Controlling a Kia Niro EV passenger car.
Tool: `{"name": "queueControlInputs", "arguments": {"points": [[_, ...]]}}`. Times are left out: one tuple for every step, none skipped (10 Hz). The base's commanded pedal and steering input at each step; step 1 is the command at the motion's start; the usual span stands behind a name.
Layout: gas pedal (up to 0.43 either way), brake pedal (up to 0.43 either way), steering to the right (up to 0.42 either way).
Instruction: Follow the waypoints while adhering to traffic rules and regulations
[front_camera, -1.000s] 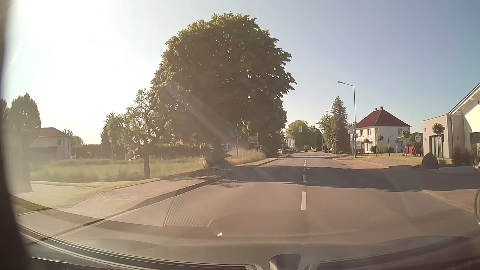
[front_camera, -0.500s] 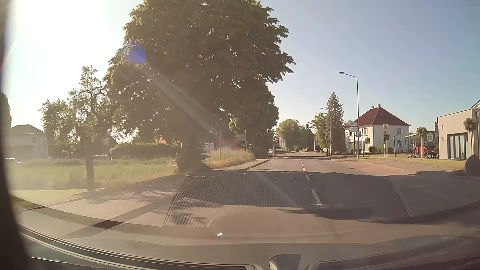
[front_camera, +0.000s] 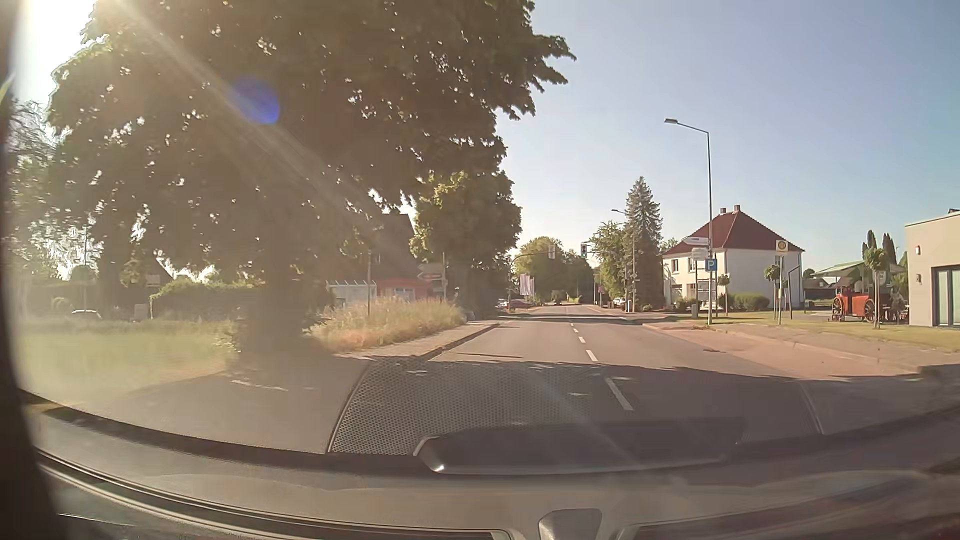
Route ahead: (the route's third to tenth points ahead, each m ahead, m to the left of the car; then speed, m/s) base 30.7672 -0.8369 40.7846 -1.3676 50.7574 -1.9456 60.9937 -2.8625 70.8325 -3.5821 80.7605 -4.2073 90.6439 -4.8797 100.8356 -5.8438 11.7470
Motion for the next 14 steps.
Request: {"name": "queueControlInputs", "arguments": {"points": [[0.240,0.006,0.051],[0.240,0.006,0.048],[0.240,0.006,0.045],[0.228,0.006,0.043],[0.228,0.006,0.041],[0.228,0.006,0.040],[0.228,0.006,0.037],[0.228,0.006,0.034],[0.228,0.006,0.031],[0.220,0.006,0.029],[0.197,0.006,0.027],[0.177,0.006,0.024],[0.177,0.000,0.021],[0.157,0.006,0.020]]}}
